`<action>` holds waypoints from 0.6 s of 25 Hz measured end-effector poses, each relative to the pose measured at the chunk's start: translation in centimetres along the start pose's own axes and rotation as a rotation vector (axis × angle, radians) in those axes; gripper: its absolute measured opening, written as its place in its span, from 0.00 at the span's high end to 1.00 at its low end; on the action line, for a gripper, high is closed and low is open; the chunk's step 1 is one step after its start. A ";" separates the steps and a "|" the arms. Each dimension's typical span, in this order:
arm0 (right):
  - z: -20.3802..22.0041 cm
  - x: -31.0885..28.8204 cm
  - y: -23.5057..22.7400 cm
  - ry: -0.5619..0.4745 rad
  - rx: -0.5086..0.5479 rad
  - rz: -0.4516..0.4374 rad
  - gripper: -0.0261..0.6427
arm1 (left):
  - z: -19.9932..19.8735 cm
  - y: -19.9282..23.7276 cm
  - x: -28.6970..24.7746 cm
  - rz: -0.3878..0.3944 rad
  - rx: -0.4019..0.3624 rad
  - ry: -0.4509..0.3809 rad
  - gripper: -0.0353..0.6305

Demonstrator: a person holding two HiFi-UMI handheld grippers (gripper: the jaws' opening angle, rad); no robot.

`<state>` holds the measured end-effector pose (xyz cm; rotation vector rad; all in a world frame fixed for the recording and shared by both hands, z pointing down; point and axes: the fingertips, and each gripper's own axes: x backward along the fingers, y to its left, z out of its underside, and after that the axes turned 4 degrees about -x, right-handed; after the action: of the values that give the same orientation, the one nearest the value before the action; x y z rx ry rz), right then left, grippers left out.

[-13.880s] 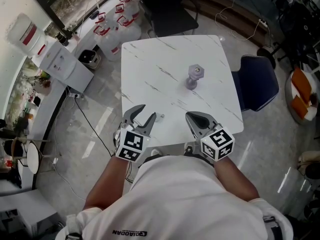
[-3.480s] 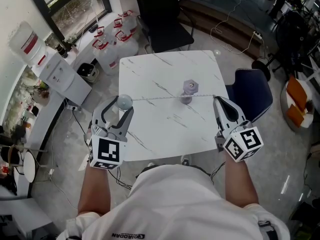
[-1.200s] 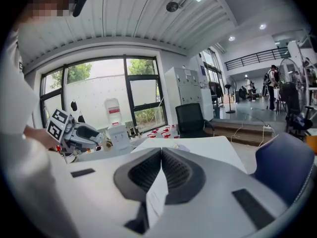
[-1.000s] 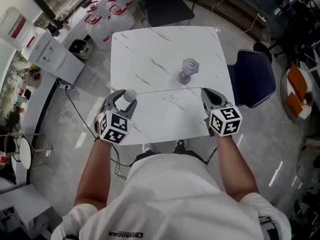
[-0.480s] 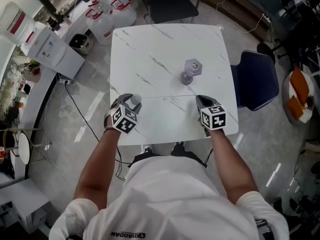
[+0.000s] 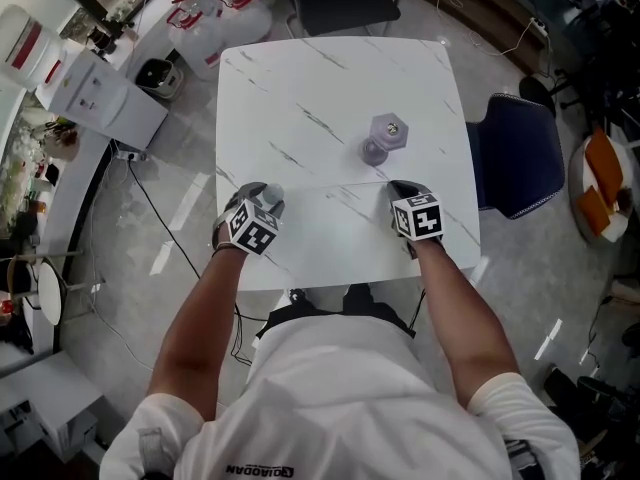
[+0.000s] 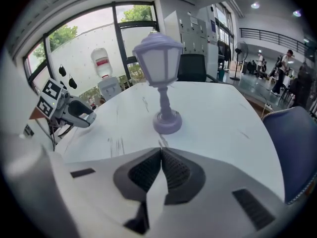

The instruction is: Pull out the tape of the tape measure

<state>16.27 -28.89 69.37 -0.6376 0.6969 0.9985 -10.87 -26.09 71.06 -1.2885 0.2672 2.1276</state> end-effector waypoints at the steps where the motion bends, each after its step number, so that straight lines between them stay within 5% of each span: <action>1: 0.2 -0.3 0.0 0.008 0.001 0.001 0.94 | 0.0 0.0 -0.1 0.001 0.003 0.003 0.61; 15: 1.7 -1.5 -0.1 0.046 0.023 0.010 0.93 | 1.3 -0.3 -1.5 0.022 0.029 0.042 0.61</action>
<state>16.17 -28.42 71.64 -0.6394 0.7517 0.9858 -11.13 -25.86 73.04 -1.3207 0.3303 2.1087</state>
